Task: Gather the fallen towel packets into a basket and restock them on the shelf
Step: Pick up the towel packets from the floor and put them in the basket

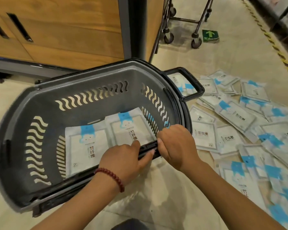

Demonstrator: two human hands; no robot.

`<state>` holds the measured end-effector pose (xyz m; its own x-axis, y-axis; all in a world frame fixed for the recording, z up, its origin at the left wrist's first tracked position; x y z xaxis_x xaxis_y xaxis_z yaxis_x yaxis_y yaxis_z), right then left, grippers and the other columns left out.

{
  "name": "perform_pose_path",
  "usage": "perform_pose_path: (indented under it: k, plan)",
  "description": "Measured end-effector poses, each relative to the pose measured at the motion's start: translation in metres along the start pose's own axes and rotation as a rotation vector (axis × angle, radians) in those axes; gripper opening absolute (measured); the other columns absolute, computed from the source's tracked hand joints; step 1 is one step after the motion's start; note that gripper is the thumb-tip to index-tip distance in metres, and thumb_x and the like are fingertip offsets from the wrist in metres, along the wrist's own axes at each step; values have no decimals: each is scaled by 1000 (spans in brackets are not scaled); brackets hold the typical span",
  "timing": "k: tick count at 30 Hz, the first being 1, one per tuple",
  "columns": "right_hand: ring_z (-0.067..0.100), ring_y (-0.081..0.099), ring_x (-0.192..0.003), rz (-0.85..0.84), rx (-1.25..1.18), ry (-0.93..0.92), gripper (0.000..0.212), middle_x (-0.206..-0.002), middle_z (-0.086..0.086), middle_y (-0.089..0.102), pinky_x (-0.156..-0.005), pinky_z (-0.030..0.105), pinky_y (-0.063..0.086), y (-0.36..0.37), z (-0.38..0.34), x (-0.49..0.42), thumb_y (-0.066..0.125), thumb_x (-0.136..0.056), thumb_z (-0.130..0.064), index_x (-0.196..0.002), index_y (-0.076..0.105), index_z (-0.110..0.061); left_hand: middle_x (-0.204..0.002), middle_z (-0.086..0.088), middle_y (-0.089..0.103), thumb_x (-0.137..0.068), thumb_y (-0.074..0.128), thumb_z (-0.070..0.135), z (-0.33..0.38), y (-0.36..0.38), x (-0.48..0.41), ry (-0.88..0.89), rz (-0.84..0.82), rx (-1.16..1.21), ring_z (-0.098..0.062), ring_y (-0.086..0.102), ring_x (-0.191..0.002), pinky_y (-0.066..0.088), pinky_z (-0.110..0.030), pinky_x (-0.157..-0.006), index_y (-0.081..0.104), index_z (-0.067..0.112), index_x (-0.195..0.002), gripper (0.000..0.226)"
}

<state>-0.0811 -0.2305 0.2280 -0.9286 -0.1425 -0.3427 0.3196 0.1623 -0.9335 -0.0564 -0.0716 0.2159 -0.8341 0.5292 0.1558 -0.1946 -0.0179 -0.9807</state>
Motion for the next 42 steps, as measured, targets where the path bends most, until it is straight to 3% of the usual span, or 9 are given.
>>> perform_pose_path:
  k: [5, 9, 14, 19, 25, 29, 34, 40, 42]
  plan:
    - [26, 44, -57, 62, -30, -13, 33, -60, 4, 51, -63, 35, 31, 5, 3, 0, 36, -86, -27, -65, 55, -12, -56, 11, 38, -52, 0, 97, -2, 5, -4, 29, 29, -18, -4, 34, -45, 22, -23, -40, 27, 32, -80, 76]
    - [26, 46, -58, 50, -29, 3, 35, -61, 5, 52, -65, 35, 33, 3, 3, 1, 35, -88, -26, -65, 56, -11, -59, 10, 36, -64, 24, 90, -1, 6, -10, 36, -1, -51, -13, 44, -54, 26, -24, -41, 26, 31, -86, 62]
    - [25, 47, -57, 52, -11, -21, 35, -60, 3, 52, -65, 33, 42, 2, 8, 26, 34, -87, -26, -64, 55, -11, -58, 11, 39, -67, 21, 87, 18, 15, 3, 61, 17, -80, -12, 42, -53, 30, -24, -42, 32, 32, -83, 59]
    - [24, 46, -57, 72, 35, -39, 36, -60, 1, 52, -66, 34, 38, -10, 18, 55, 32, -89, -27, -64, 54, -14, -65, 13, 48, -62, 27, 90, 43, 15, 20, 20, 26, -23, -12, 50, -62, 43, -26, -55, 48, 34, -86, 64]
    - [23, 45, -55, 63, 17, -149, 32, -58, 0, 50, -66, 33, 29, -34, 38, 107, 33, -88, -26, -63, 51, -16, -58, 15, 40, -63, 29, 89, 105, 23, 63, -55, 46, -10, -4, 38, -53, 27, -22, -45, 43, 35, -79, 58]
    - [24, 45, -56, 86, -47, -246, 33, -59, 2, 50, -65, 34, 42, -48, 51, 122, 32, -89, -25, -64, 53, -14, -55, 12, 41, -60, 24, 88, 138, 25, 82, -145, 91, 47, -3, 37, -50, 26, -24, -44, 36, 32, -67, 58]
    - [27, 44, -53, 149, -63, -264, 33, -56, 5, 48, -59, 34, 38, -50, 60, 115, 34, -87, -25, -61, 51, -13, -55, 14, 41, -54, 19, 93, 141, 22, 77, -154, 128, 25, -2, 38, -49, 26, -23, -43, 37, 33, -68, 64]
    - [25, 50, -74, -128, 30, -241, 38, -76, 2, 57, -73, 37, 30, -46, 46, 119, 28, -96, -33, -79, 57, -15, -66, 12, 55, -59, 31, 89, 137, 26, 84, -182, 139, 71, -4, 48, -57, 32, -22, -46, 46, 35, -80, 60]
    - [24, 52, -82, -148, -118, -206, 36, -84, 3, 60, -75, 37, 36, -61, 50, 124, 32, -98, -34, -87, 60, -14, -79, 11, 60, -67, 44, 78, 147, 21, 88, -157, 154, 108, -9, 52, -66, 39, -24, -54, 52, 32, -95, 55]
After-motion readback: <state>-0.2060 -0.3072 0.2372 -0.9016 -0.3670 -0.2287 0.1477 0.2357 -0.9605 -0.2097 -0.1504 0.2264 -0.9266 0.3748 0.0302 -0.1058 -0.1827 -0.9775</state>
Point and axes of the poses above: each hand's wrist, its own x-axis away from the middle knuckle, its own y-axis out of the palm, z = x × y, the point moved 3 cm from there along -x, towards the middle knuckle
